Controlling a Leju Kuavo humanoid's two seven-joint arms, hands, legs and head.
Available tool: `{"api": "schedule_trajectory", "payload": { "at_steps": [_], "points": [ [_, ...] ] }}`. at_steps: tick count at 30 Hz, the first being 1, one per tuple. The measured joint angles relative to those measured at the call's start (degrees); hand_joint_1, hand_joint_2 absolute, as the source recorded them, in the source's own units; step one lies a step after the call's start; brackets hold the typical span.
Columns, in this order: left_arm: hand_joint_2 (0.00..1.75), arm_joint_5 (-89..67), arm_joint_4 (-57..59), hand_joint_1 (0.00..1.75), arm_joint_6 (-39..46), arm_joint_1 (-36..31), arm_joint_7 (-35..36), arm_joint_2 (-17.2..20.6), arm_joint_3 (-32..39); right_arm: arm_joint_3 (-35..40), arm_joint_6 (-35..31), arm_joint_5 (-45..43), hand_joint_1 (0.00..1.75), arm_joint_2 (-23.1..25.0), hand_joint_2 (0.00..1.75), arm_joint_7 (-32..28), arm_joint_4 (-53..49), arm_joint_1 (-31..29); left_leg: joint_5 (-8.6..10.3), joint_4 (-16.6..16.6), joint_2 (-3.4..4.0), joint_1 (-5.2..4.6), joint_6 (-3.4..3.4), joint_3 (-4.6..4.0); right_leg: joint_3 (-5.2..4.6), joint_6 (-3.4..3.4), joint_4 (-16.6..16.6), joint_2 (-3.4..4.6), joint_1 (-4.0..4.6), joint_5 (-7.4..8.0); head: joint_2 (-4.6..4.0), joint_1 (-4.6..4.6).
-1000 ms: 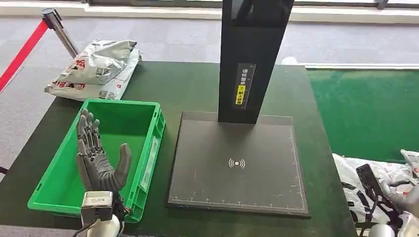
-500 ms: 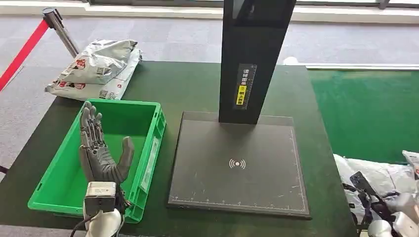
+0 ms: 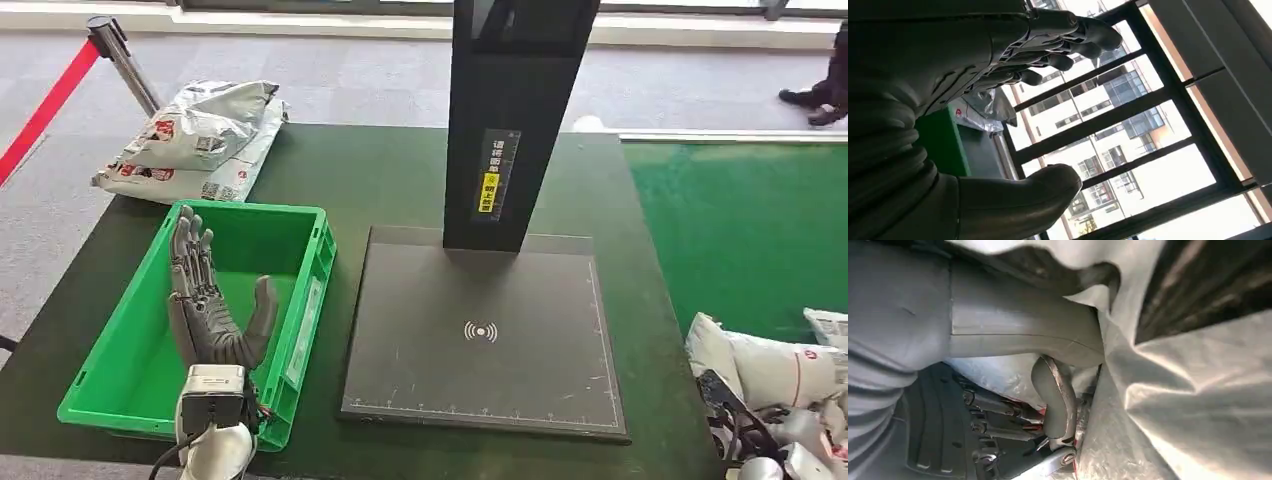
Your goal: Moved the parcel from conveyor to table for the left to box.
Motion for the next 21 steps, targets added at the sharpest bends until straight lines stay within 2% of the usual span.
{"api": "schedule_trajectory", "payload": {
  "at_steps": [1, 2, 3, 4, 9, 10, 11, 12, 13, 14, 15, 18, 21],
  "points": [
    [1.75, 0.0, 0.0, 0.00, 0.0, 0.0, 0.0, 0.0, 0.0, 0.0, 0.0, 0.0, 0.00, 0.0, 1.75, 0.0, 0.1, -0.1, 0.00, 0.0, 0.00, 0.00, 0.00, 0.00, 0.01, 0.00, 0.0, 0.00, 0.00, 0.00, 0.00, 0.00],
    [1.75, 0.0, 0.0, 0.00, 0.0, 0.0, 0.0, 0.0, 0.0, 0.0, 0.0, 0.0, 0.00, 0.0, 1.75, 0.0, 0.1, -0.1, 0.00, 0.0, 0.00, 0.00, 0.00, 0.00, 0.02, 0.00, 0.0, 0.00, 0.00, 0.00, 0.00, 0.00],
    [1.75, 0.0, 0.0, 0.00, 0.0, 0.0, 0.0, 0.0, 0.0, 0.0, 0.0, -0.1, 1.27, 0.0, 1.75, -0.2, 0.2, -0.1, 0.00, 0.0, 0.00, 0.00, 0.00, 0.00, 0.03, 0.00, 0.0, 0.00, 0.00, 0.00, 0.00, 0.00],
    [1.75, 0.0, 0.0, 0.00, 0.0, 0.0, 0.1, 0.0, 0.0, 0.0, 0.3, -0.3, 1.75, 0.0, 1.75, -1.5, 0.3, -0.1, 0.00, 0.0, 0.00, 0.00, 0.01, 0.00, 0.05, 0.00, 0.0, 0.00, 0.00, 0.00, 0.00, 0.00],
    [1.75, -0.4, -0.2, 0.00, 0.2, 0.5, 0.3, 0.0, 0.0, 1.1, 2.6, -0.5, 1.75, 1.0, 1.75, -8.2, 0.4, 0.0, -0.10, 0.0, 0.18, 0.00, -0.02, 0.00, 0.04, -0.01, 0.0, 0.19, 0.04, 0.01, 0.00, 0.02],
    [1.75, -0.4, -0.3, 0.00, 0.4, 0.6, 0.3, 0.0, 0.0, 1.8, 1.2, -1.1, 1.75, 1.1, 1.75, -10.0, 0.2, 0.1, -0.19, 0.0, 0.37, 0.00, -0.13, -0.38, 0.08, -0.03, 0.0, 0.38, 0.14, 0.02, 0.00, 0.02],
    [1.75, -0.4, -0.6, 0.00, 0.8, 1.0, 0.3, 0.1, 0.0, 2.3, -2.0, -1.9, 1.75, 1.5, 1.75, -12.0, -0.3, 0.5, -0.40, 0.0, 0.60, 0.04, -0.19, -0.38, 0.11, -0.04, 0.0, 0.60, 0.14, 0.01, 0.00, 0.09],
    [1.75, -0.3, -1.3, 0.00, 0.8, 1.7, 0.3, 0.2, 0.2, 3.6, -6.6, -2.6, 1.75, 2.7, 1.75, -15.6, -2.5, 0.9, -0.49, 0.0, 1.09, 0.16, -0.28, -0.21, 0.07, -0.11, 0.0, 1.10, 0.15, 0.04, 0.00, 0.00],
    [1.75, -0.3, -2.1, 0.00, 0.7, 2.4, 0.1, 0.2, 0.3, 5.2, -9.6, -3.1, 1.75, 4.3, 1.75, -16.5, -5.3, 1.4, -0.58, -0.1, 1.54, 0.22, -0.38, 0.02, 0.00, -0.15, 0.0, 1.52, 0.20, 0.05, 0.00, 0.00],
    [1.75, -0.3, -2.8, 0.00, 0.5, 2.9, -0.2, 0.1, 0.4, 6.9, -11.5, -3.8, 1.75, 6.1, 1.75, -16.0, -9.4, 2.2, -0.58, -0.1, 1.68, 0.21, -0.38, 0.21, 0.00, -0.25, 0.1, 1.65, 0.19, -0.01, 0.00, -0.07],
    [1.75, -0.3, -3.3, 0.00, 0.2, 3.3, -0.4, 0.1, 0.4, 8.3, -13.0, -4.4, 1.75, 7.6, 1.75, -15.9, -13.0, 3.3, -0.51, -0.2, 1.55, 0.21, -0.40, 0.73, 0.03, -0.35, 0.1, 1.48, 0.18, -0.09, 0.00, -0.07],
    [1.75, -0.3, -4.0, 0.00, 0.1, 4.3, -0.7, 0.0, 0.4, 11.6, -16.8, -4.7, 1.75, 10.8, 1.75, -16.6, -23.6, 6.0, -0.18, -0.3, 0.36, 0.29, -0.63, 0.60, 0.10, -0.57, 0.2, 0.39, 0.26, -0.29, 0.00, -0.04],
    [1.75, -0.3, -4.0, 0.00, 0.1, 4.3, -0.8, 0.0, 0.4, 13.6, -16.4, -7.0, 1.75, 13.1, 1.75, -17.8, -31.1, 8.2, -0.19, -0.3, 0.08, 0.32, -0.64, 0.60, 0.28, -0.63, 0.2, 0.11, 0.44, -0.41, 0.00, -0.02]
  ]
}}
